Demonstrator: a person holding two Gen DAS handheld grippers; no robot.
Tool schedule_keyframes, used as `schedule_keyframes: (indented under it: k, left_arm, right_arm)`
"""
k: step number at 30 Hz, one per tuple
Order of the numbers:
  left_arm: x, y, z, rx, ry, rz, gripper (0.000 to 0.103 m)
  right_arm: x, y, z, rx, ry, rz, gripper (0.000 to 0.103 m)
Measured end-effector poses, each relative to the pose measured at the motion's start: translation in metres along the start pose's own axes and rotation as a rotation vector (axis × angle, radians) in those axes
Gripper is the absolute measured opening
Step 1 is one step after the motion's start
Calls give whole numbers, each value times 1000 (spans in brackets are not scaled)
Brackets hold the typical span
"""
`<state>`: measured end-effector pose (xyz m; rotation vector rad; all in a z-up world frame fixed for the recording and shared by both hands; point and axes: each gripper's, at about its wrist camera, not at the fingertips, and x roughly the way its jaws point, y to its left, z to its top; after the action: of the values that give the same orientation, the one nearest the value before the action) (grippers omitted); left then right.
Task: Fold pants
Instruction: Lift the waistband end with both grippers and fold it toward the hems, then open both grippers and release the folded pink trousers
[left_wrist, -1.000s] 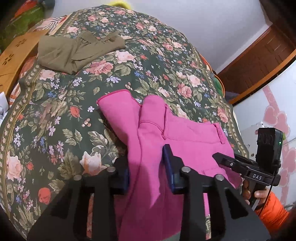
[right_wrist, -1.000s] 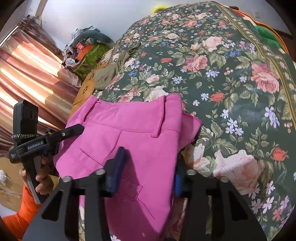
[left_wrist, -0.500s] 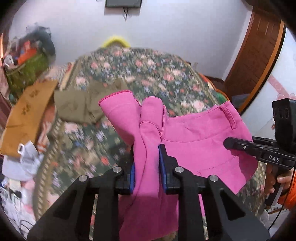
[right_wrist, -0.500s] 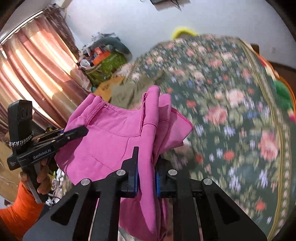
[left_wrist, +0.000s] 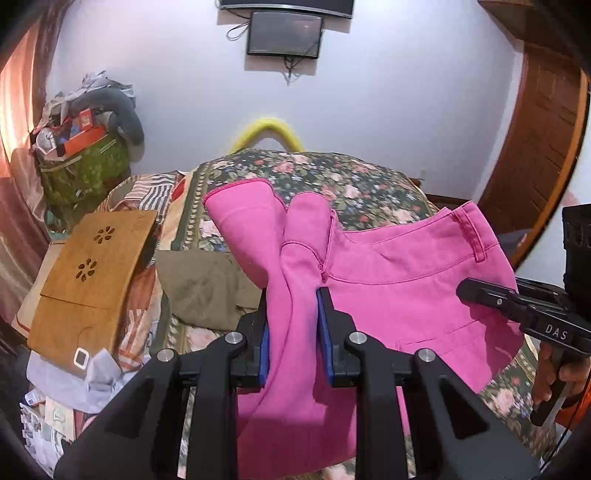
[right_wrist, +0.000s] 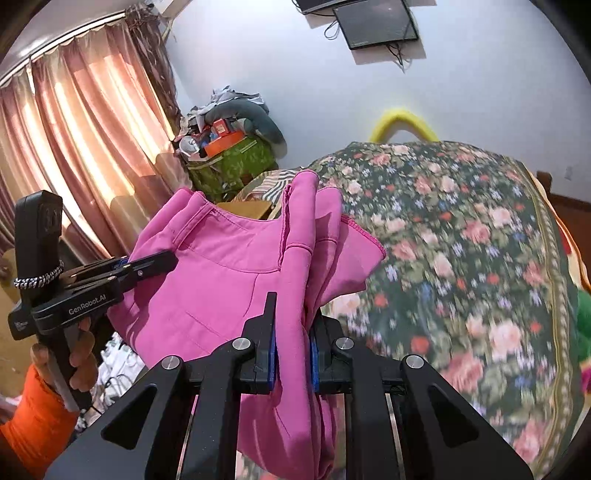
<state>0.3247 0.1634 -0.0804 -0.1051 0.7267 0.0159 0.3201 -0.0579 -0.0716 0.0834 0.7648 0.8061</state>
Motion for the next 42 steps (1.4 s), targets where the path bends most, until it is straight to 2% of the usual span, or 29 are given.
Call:
schedule_keyframes:
  k: [11,16,26,30,34,37,42]
  left_arm:
    - [95,68,23,-52,74,77,22]
    - [141,88,24,-67,97,123,22]
    - [237,127,11,-121,182,189,22]
    - [267,136,4,-109,224,215,24]
    - [283,147,-7,-139,268,217,34]
    - [277,158,-11,-187,252,222,47]
    - [256,165,-11,-187,249,266,49]
  right_arm:
    - [104,-4,32,-24,67,-43,12]
    - [151,-11,41,-21,102,-59,12]
    - [237,-29,32,1,176,-87,12]
    - [253,-30,25,-9,212,-105,12]
    - [255,-29,22,-58,237,-133,17]
    - [251,-29,20,-101,241,-160,22]
    - [231,-32,16,-88,241,-187,26]
